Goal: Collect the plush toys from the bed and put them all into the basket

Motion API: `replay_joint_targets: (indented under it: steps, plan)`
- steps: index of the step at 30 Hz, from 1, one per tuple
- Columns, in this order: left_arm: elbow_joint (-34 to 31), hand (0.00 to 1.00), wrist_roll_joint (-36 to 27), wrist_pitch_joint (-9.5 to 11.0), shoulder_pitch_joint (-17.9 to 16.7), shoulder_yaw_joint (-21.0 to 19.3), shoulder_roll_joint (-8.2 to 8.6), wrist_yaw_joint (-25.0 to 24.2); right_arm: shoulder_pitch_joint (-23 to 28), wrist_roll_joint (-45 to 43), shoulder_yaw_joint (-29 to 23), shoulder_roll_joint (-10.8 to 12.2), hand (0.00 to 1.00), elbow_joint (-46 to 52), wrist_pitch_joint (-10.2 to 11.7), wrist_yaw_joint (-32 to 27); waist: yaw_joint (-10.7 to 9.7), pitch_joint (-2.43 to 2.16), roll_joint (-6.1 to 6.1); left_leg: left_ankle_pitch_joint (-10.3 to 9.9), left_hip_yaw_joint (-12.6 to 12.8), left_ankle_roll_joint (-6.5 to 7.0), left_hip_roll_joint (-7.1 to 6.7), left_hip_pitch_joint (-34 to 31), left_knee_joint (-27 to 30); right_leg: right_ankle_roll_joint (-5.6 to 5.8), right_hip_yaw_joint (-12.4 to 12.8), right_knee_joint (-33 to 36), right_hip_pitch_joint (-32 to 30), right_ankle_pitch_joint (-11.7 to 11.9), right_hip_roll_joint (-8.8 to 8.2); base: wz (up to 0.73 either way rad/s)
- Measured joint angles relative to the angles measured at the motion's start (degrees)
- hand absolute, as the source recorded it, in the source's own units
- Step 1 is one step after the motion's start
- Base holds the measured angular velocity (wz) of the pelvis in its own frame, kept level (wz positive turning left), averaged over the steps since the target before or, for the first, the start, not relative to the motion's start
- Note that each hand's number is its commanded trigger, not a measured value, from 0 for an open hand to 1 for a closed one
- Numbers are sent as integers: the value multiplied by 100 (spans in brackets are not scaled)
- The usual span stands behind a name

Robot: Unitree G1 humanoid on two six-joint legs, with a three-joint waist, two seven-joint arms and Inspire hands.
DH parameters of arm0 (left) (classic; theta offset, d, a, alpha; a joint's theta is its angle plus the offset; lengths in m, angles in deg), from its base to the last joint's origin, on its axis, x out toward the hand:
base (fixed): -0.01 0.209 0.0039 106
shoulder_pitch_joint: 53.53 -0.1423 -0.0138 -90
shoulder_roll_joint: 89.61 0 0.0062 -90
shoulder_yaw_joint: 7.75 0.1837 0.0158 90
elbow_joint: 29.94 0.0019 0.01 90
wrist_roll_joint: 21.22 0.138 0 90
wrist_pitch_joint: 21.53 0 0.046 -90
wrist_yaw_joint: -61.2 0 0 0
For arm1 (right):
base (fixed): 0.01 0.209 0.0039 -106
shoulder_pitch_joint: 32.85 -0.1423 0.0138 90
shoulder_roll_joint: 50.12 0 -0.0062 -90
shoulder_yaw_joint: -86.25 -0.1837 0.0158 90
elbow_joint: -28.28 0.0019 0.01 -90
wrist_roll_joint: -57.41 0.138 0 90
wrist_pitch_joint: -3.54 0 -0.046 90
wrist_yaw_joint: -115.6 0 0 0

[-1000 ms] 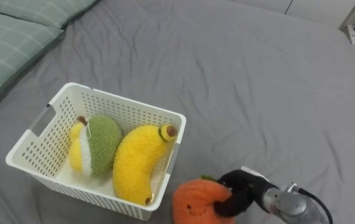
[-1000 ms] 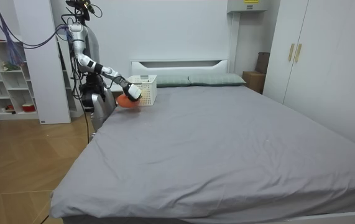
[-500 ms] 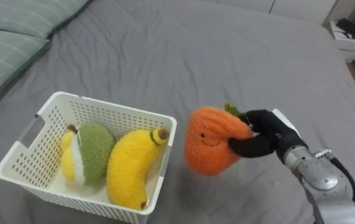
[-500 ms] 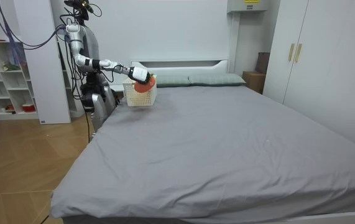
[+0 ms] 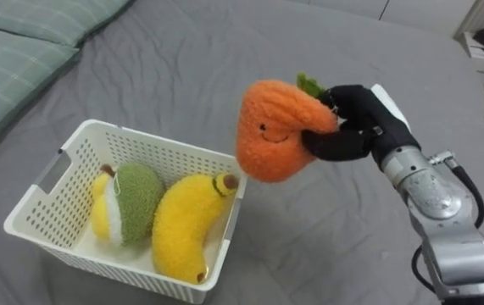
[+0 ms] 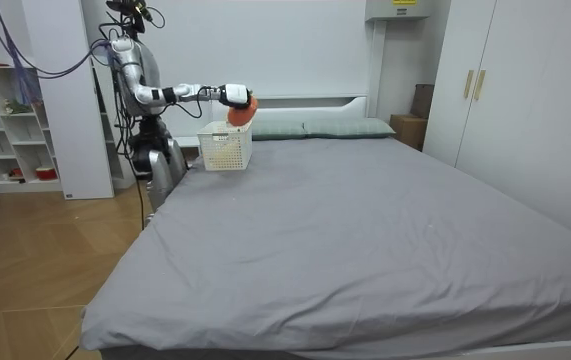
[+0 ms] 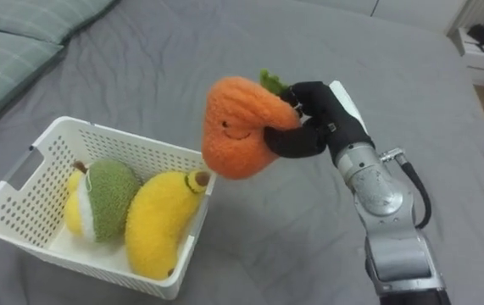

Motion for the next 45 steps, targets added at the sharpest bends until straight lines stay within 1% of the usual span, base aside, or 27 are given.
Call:
replay_joint_targets:
  steps: [1, 3, 4, 6, 9, 10, 11, 12, 13, 14, 15, 17, 18, 20, 23, 24, 27, 29, 31, 39, 43, 45]
  plan:
    - [-1, 0, 1, 0, 4, 0, 1, 0, -1, 4, 5, 1, 100, 48, 0, 1, 31, 3, -13, 0, -4, 0, -1, -3, 0, 0, -11, 0, 0, 0, -2, 6]
    - [-1, 0, -6, 0, 5, 0, 2, 0, -28, 73, 6, 6, 100, 133, -1, 9, 106, -18, -49, -1, -64, 3, -13, -4, 0, 0, -97, 0, 23, 0, -12, 12]
    - [-1, 0, -14, -1, 2, 1, 1, 0, -47, 90, 7, 16, 100, 133, -1, 9, 119, -18, -52, 0, -86, 4, -18, 0, 1, 0, -124, -2, 37, 0, -13, 15]
    - [-2, 0, -10, -5, -6, 12, -5, 7, -134, 93, 106, 30, 100, 133, -1, -1, 236, -13, -51, 1, -114, 6, -22, 10, 4, 2, -154, -13, 60, -1, -15, 7]
    - [-7, 0, 122, -18, -26, 22, -2, 11, -221, 1, 344, 34, 100, 132, -10, 5, 292, -11, -48, 2, -166, 5, -26, -8, 17, 7, -286, -13, 71, -4, -25, 8]
    - [-8, 0, 131, -23, -33, 21, -3, 11, -222, -12, 373, 34, 100, 132, -12, 5, 329, -11, -47, 3, -170, 4, -26, -8, 17, 8, -286, -14, 72, -4, -25, 4]
    - [-8, 0, 140, -35, -37, 16, -4, 11, -222, -15, 412, 34, 97, 132, -27, 7, 411, -11, -48, 3, -170, 5, -28, -7, 18, 8, -286, -15, 72, -5, -25, 0]
    - [-10, 0, 188, -47, -27, 8, -4, 10, -222, -10, 433, 35, 89, 132, -54, 8, 476, -12, -48, 4, -183, 6, -31, -11, 19, 9, -284, -15, 74, -5, -26, 0]
    - [-10, 0, 190, -51, -33, 5, -7, 10, -222, -7, 448, 34, 70, 132, -68, 6, 529, -13, -52, 4, -185, 6, -31, -12, 19, 9, -282, -15, 74, -5, -26, 0]
    - [-10, 0, 188, -82, -38, 7, -16, 11, -224, 5, 488, 34, 27, 133, -92, 6, 569, -13, -58, 4, -190, 6, -31, -13, 21, 9, -283, -15, 74, -5, -26, 6]
    - [-11, 0, 189, -129, -38, 8, -21, 11, -238, 13, 565, 34, 0, 133, -117, 5, 574, -17, -66, 4, -227, 6, -36, -41, 45, 9, -287, -15, 74, -5, -27, 10]
    - [-11, 0, 195, -155, -35, 5, -21, 11, -250, 13, 667, 37, 0, 133, -147, 6, 605, -16, -85, 4, -259, 6, -39, -52, 101, 9, -283, -15, 74, -5, -27, 9]
    - [-14, 0, 193, -163, -34, 6, -21, 11, -250, 17, 716, 35, 0, 133, -159, 4, 680, -15, -89, 4, -260, 6, -38, -51, 114, 9, -284, -15, 83, -5, -25, 0]
    - [-19, 0, 187, -166, -22, 8, -21, 11, -253, 22, 785, 32, 0, 131, -168, -2, 731, -6, -98, 4, -277, 5, -41, -57, 111, 9, -293, -14, 100, -5, -26, 4]
    - [-19, 0, 234, -169, -12, 5, -28, 11, -272, 21, 931, 41, 0, 132, -179, 11, 770, 5, -131, 4, -322, 4, -49, -79, 124, 9, -314, -11, 106, -5, -27, 7]
    - [-18, 0, 242, -174, -14, 5, -37, 12, -272, 85, 942, 40, 0, 123, -179, 11, 796, 26, -138, 4, -349, 2, -54, -91, 140, 9, -325, -11, 110, -5, -27, 9]
    - [-18, 0, 234, -210, 7, 6, -64, 15, -272, 280, 946, 40, 0, 113, -183, 9, 855, 53, -199, 4, -394, 1, -58, -145, 194, 8, -341, -11, 101, -5, -25, 10]
    - [-17, 0, 234, -253, 5, 6, -66, 18, -272, 316, 971, 41, 0, 89, -185, 6, 883, 51, -202, 4, -400, 1, -63, -148, 196, 8, -341, -12, 101, -5, -29, 0]
    - [-15, 0, 236, -254, -11, 5, -75, 37, -272, 317, 1021, 42, 0, 80, -185, 4, 890, 52, -201, 4, -408, 1, -65, -152, 198, 8, -341, -12, 98, -5, -30, 0]
    - [-11, 0, 233, -256, -10, 5, -75, 360, -273, 317, 1088, 40, 0, -171, -187, -94, 903, 60, -184, 5, -406, 0, -63, -162, 191, 9, -305, -14, 80, -5, -24, 0]
    - [-3, 0, 234, -262, -6, 6, -79, 374, -273, 318, 1090, 40, 0, -174, -187, -158, 895, 58, -185, 7, -403, -1, -62, -160, 191, 8, -300, -15, 82, -5, -22, 0]
    - [-2, 0, 238, -298, -12, -3, -81, 372, -272, 318, 1090, 37, 0, -197, -187, -213, 890, 55, -188, 7, -397, -1, -62, -151, 191, 8, -301, -16, 88, -5, -21, 0]
